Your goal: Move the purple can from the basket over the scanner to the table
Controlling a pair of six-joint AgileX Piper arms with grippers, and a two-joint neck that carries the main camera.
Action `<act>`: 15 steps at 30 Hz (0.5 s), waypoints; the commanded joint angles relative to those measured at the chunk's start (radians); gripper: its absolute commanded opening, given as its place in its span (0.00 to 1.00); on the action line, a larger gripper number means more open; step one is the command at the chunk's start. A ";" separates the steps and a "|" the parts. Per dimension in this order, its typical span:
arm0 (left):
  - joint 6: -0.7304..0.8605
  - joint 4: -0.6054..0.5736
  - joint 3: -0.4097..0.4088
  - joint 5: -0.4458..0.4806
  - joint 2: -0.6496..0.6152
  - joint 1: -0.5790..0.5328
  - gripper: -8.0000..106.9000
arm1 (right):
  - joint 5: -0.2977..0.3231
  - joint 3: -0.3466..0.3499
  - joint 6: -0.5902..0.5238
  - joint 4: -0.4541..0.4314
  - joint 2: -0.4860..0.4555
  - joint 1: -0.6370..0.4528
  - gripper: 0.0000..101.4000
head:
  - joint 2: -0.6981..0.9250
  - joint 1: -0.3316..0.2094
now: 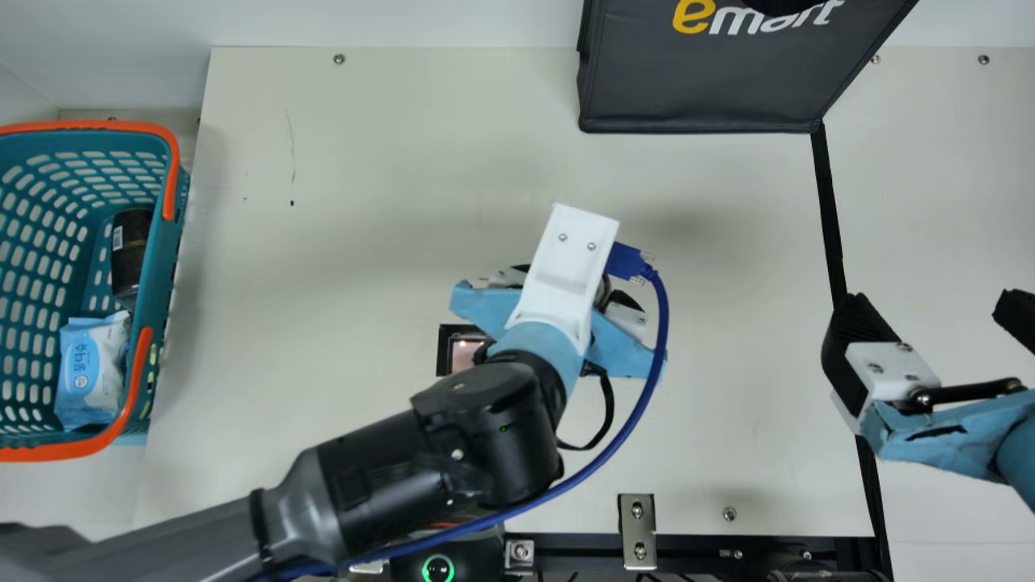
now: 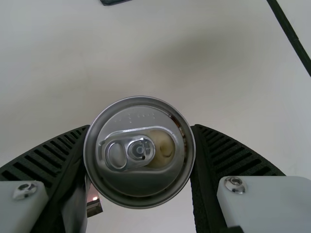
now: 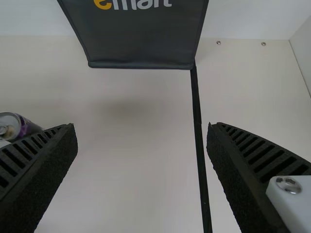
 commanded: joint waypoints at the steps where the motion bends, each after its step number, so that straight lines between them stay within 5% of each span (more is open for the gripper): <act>1: -0.006 -0.004 -0.006 -0.002 0.014 0.000 0.00 | 0.000 0.000 0.000 0.000 0.000 0.000 0.94 | 0.002 -0.030; 9: -0.048 -0.017 -0.004 -0.019 0.046 0.008 0.00 | 0.000 0.000 0.000 0.000 0.000 0.000 0.94 | 0.002 -0.030; 15: -0.077 -0.024 0.010 -0.030 0.053 0.018 0.17 | 0.000 0.000 0.000 0.000 0.000 0.000 0.94 | 0.002 -0.030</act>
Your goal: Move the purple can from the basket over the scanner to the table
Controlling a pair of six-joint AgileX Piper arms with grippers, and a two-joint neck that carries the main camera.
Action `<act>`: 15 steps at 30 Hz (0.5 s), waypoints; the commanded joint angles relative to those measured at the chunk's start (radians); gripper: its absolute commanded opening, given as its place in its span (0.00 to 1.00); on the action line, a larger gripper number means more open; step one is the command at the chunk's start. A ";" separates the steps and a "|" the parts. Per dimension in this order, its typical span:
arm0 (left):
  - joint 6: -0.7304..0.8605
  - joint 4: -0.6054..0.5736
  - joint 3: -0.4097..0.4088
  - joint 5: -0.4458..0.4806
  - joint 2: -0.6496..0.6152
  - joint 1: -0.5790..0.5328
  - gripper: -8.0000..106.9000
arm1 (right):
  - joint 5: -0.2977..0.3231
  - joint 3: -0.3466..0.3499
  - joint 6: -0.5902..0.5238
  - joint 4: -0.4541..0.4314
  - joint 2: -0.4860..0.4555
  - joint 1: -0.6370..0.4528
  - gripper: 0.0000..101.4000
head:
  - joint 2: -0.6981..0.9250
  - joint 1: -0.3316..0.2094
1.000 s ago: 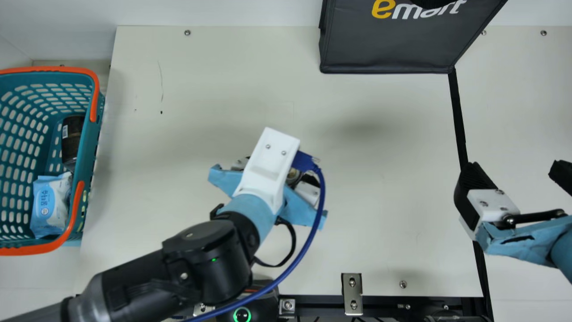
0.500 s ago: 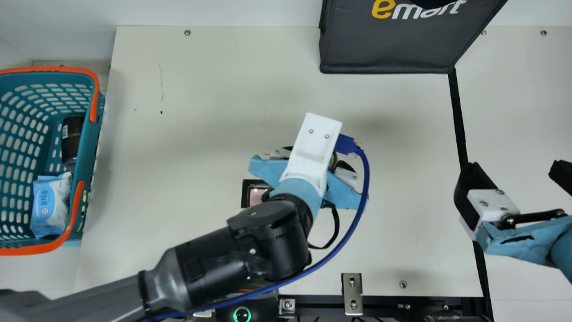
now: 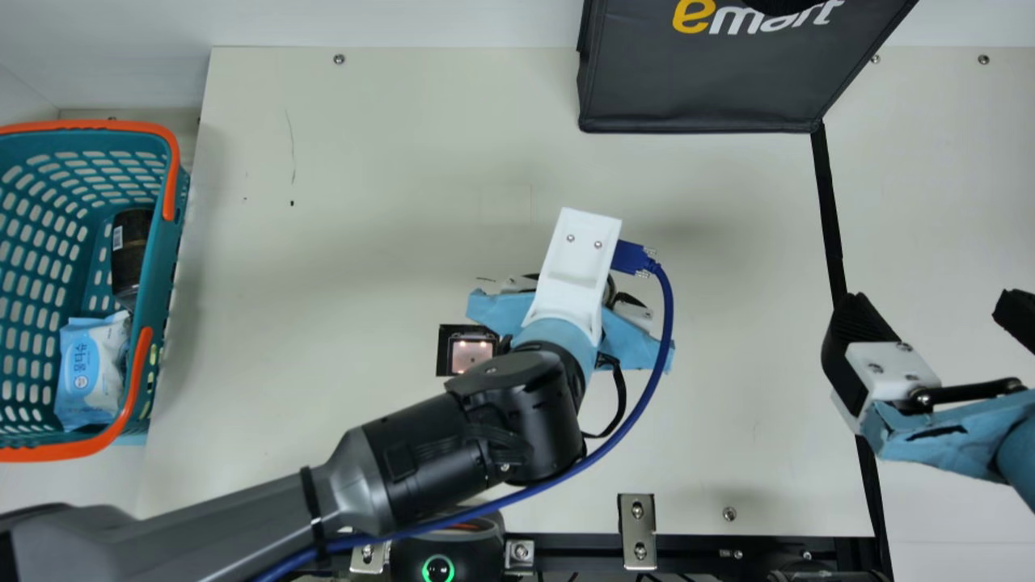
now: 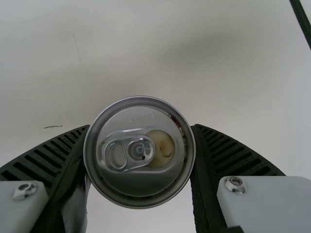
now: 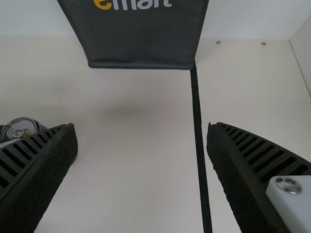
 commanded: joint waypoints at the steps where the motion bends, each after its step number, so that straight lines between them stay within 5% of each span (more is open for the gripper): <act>1: -0.003 -0.004 0.004 -0.002 0.002 0.002 0.20 | 0.000 0.000 0.000 0.000 0.000 0.000 0.94 | 0.002 -0.029; 15: -0.005 -0.053 0.028 -0.040 -0.001 0.018 0.61 | 0.000 0.000 0.000 0.000 0.000 0.000 0.94 | 0.002 -0.029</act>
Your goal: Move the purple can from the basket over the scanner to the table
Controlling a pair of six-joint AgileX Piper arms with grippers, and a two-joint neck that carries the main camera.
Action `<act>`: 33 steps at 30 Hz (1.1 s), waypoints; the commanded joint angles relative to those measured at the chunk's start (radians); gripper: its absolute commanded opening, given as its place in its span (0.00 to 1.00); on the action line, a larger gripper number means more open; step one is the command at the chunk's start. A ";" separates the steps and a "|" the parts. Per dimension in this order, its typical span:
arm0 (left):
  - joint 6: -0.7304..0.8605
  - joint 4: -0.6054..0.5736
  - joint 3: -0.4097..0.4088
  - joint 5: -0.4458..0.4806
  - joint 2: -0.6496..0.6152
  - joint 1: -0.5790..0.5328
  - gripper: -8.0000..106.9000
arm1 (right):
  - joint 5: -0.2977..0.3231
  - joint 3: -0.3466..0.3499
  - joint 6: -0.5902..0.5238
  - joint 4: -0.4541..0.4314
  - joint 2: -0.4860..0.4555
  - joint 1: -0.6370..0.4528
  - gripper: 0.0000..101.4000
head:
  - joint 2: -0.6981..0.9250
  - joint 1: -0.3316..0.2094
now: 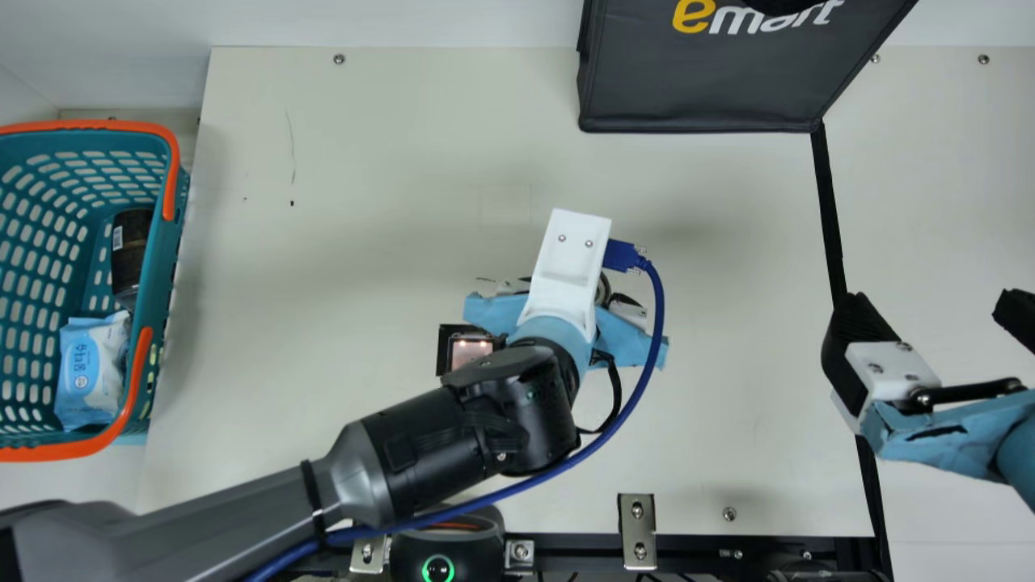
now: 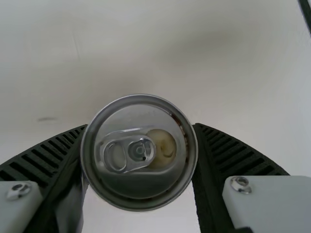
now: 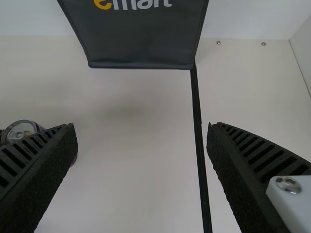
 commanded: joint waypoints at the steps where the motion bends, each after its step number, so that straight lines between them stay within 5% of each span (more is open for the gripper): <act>1: -0.004 -0.006 0.001 -0.017 -0.008 0.004 0.64 | 0.000 0.000 0.000 0.000 0.000 0.000 0.94 | 0.002 -0.030; 9: -0.013 -0.055 0.031 -0.086 -0.055 0.036 0.85 | 0.000 0.000 0.000 0.000 0.000 0.000 0.94 | 0.002 -0.030; 23: 0.169 -0.335 0.260 -0.323 -0.353 0.174 0.85 | 0.000 0.000 0.000 0.001 0.000 0.000 0.94 | 0.002 -0.030; 33: 0.405 -0.500 0.449 -0.313 -0.646 0.372 0.85 | 0.000 0.000 0.000 0.001 0.000 0.000 0.94 | 0.002 -0.030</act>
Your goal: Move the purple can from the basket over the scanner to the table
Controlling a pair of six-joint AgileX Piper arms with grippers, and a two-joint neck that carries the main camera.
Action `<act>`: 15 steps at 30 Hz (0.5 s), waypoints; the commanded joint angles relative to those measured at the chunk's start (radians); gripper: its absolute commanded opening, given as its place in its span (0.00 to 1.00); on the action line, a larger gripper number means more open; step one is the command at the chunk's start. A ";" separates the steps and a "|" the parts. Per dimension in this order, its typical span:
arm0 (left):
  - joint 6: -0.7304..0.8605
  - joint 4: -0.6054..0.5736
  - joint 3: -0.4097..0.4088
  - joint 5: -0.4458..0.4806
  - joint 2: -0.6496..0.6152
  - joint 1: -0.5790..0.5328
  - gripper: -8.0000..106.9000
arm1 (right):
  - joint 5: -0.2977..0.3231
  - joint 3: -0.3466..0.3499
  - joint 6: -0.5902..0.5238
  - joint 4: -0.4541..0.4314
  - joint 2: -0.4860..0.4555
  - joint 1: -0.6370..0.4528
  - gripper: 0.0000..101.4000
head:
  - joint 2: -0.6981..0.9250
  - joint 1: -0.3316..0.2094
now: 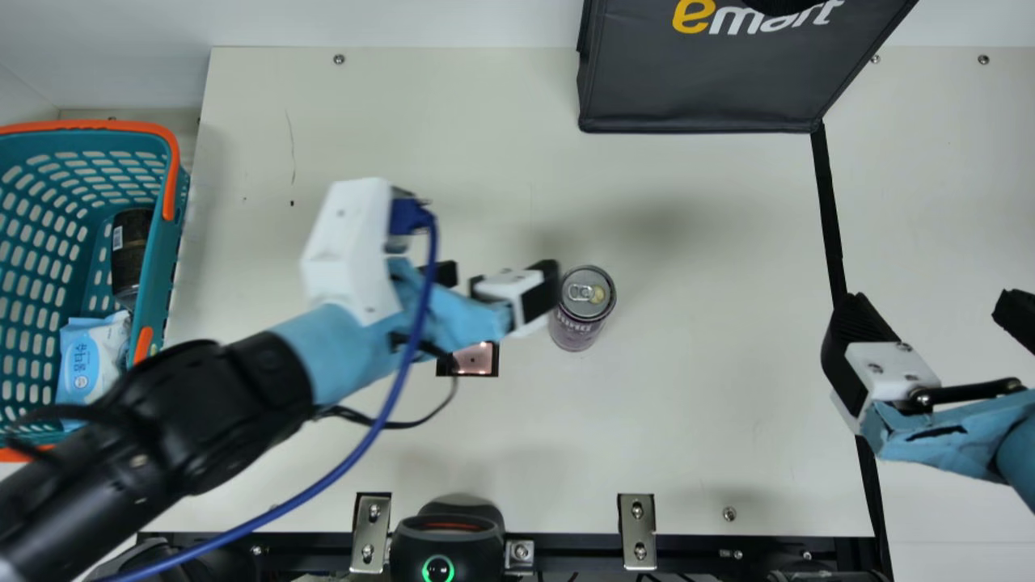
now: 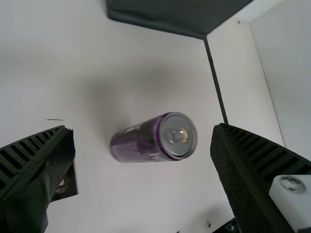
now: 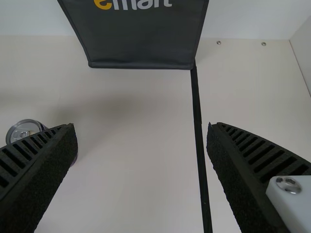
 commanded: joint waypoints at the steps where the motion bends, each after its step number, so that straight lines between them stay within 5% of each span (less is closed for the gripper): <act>1: 0.078 -0.044 0.041 0.017 -0.103 0.067 0.85 | 0.000 0.000 0.000 0.000 0.000 0.000 0.94 | 0.002 -0.029; 15: 0.404 -0.162 0.097 0.281 -0.419 0.388 0.85 | 0.000 0.000 0.000 0.000 0.000 0.000 0.94 | 0.002 -0.029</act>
